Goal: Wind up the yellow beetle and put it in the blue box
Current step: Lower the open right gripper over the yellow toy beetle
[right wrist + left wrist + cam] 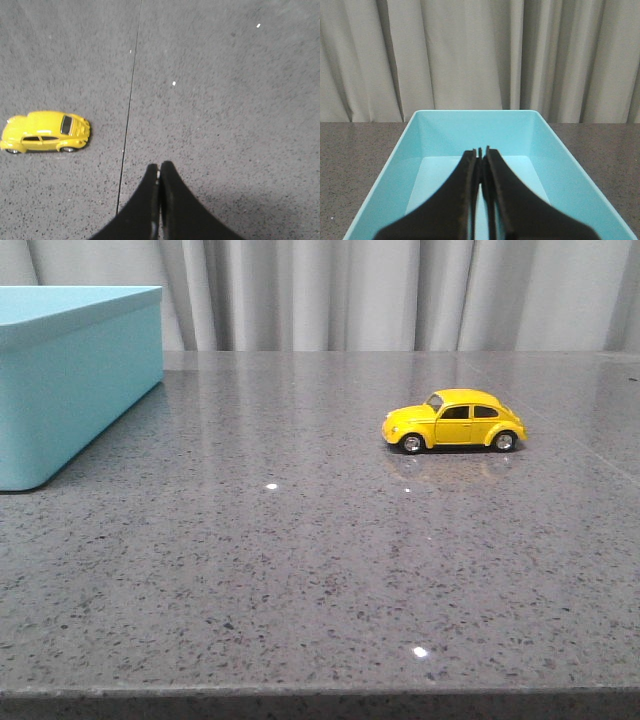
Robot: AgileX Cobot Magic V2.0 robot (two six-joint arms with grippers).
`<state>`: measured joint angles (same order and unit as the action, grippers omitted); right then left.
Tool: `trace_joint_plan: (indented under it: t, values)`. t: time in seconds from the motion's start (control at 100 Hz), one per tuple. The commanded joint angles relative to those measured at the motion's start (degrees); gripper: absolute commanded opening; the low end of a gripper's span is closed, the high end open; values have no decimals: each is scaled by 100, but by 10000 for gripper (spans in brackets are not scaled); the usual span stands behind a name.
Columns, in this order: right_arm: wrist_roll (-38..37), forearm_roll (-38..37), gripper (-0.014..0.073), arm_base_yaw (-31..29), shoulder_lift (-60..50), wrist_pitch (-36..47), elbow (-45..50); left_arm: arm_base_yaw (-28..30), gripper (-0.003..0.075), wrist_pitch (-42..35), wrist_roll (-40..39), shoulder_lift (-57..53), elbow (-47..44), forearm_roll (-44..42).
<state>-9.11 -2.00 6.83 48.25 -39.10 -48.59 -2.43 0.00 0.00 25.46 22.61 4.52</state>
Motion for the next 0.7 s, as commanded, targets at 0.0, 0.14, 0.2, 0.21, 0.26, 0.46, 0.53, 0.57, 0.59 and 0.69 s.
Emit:
trace_joint_plan:
  t: [0.0,0.14,0.2,0.21,0.26,0.46,0.53,0.57,0.59,0.69]
  values:
    - [11,-17,-4,112,419,16,-482,12,-19,-517,0,62,207,56]
    - [11,30,127,369,994,-371,-984,12,-19,-517,0,62,207,56]
    - [11,63,180,538,1247,-528,-1190,12,-19,-517,0,62,207,56]
    - [11,62,185,538,1276,-528,-1212,12,-19,-520,0,62,207,56]
    - [9,74,214,681,1474,-639,-1375,12,-19,-530,0,62,207,56]
    - [-317,200,480,1223,2151,-642,-1928,12,-19,-530,0,62,207,56]
    - [-458,200,556,1387,2389,-769,-2141,12,-19,-530,0,62,207,56]
    - [-518,200,571,1470,2549,-901,-2290,12,-19,-530,0,62,207,56]
    - [-555,200,573,1510,2632,-976,-2369,12,-19,-530,0,62,207,56]
    - [-783,200,571,1655,3049,-1380,-2785,12,-19,-530,0,62,207,56]
